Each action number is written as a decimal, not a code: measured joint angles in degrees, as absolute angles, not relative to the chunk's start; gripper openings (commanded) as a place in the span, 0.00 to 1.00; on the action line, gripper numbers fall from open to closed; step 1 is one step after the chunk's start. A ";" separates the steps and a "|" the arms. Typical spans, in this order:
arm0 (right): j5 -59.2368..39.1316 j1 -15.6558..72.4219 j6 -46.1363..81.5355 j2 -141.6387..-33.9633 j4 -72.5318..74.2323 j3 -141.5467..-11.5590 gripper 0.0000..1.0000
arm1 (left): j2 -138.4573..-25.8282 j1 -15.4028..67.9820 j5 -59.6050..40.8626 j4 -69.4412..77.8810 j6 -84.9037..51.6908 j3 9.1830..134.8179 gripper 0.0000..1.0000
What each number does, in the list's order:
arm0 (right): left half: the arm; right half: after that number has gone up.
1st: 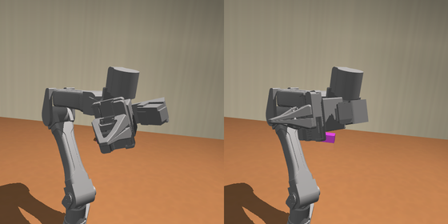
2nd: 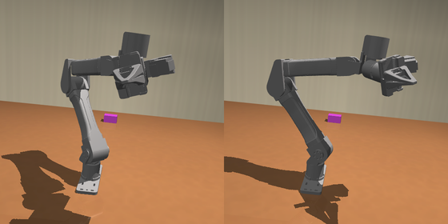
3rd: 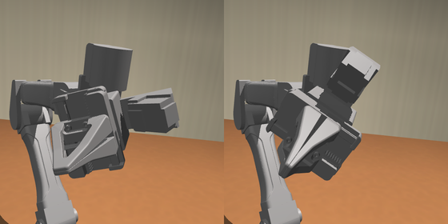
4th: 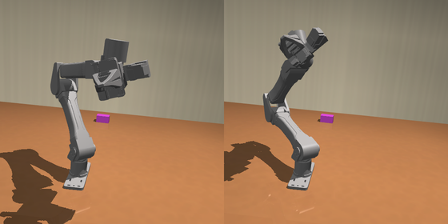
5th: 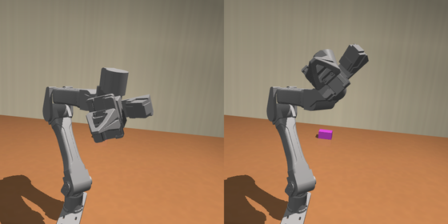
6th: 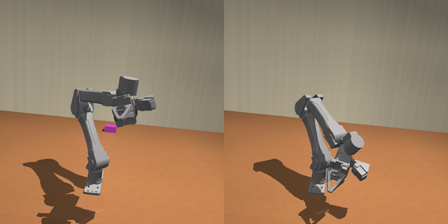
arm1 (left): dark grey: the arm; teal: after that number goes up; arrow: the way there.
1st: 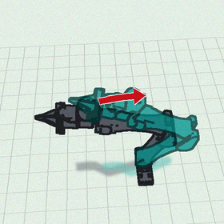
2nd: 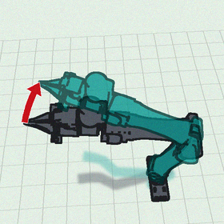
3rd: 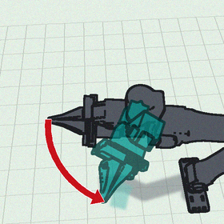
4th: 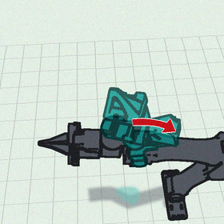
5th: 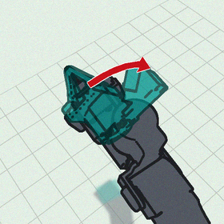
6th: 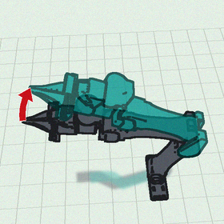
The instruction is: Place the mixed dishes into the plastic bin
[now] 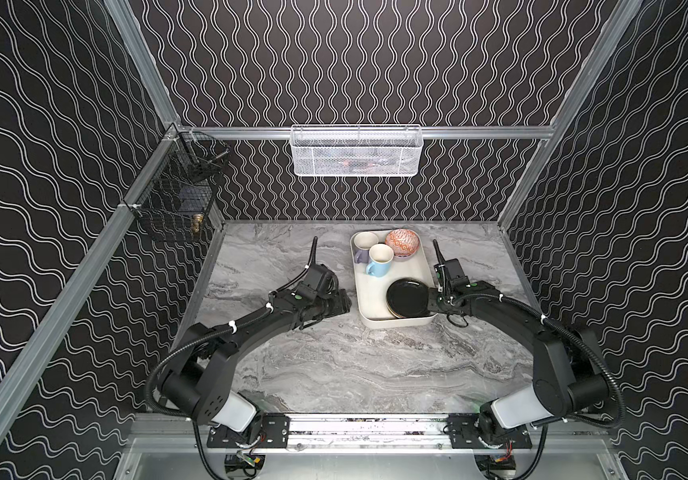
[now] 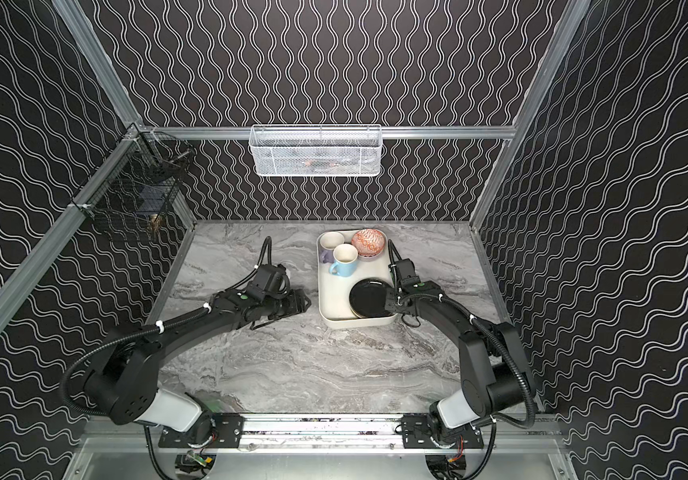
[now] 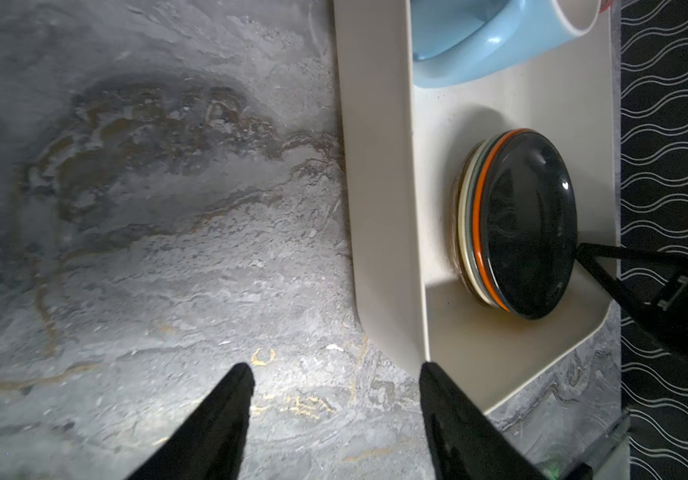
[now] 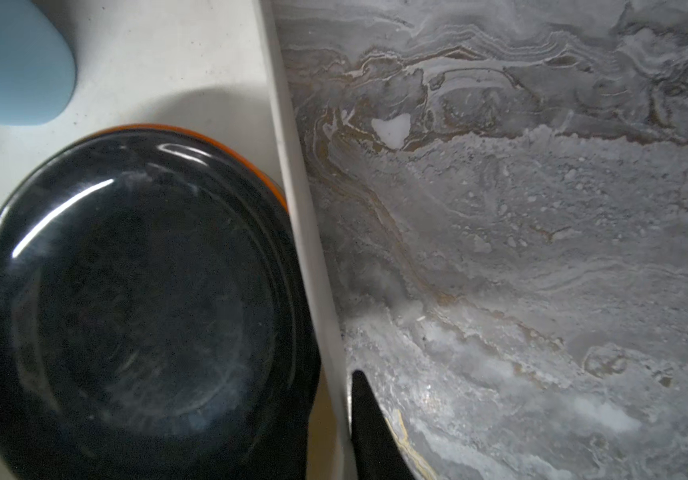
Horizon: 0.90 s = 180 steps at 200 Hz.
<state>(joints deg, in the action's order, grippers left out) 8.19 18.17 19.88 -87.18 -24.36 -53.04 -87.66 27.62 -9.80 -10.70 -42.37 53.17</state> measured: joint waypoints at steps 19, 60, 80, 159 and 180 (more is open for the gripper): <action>6.85 18.33 19.90 -86.80 -24.38 -52.77 0.16 | -89.69 27.62 -10.68 -9.56 -42.54 54.78 0.67; 4.08 20.27 20.05 -86.37 -24.45 -52.49 0.15 | -92.16 27.59 -11.07 -8.19 -43.59 56.29 0.66; 3.14 21.54 20.21 -86.37 -24.36 -52.21 0.15 | -93.41 27.59 -11.07 -7.70 -43.59 56.51 0.64; 2.31 22.02 21.43 -85.25 -21.21 -49.67 0.14 | -96.84 28.62 -10.50 -6.31 -44.25 54.98 0.32; 2.39 22.31 21.76 -84.71 -19.57 -48.45 0.14 | -95.85 29.36 -9.32 -4.49 -44.29 53.69 0.25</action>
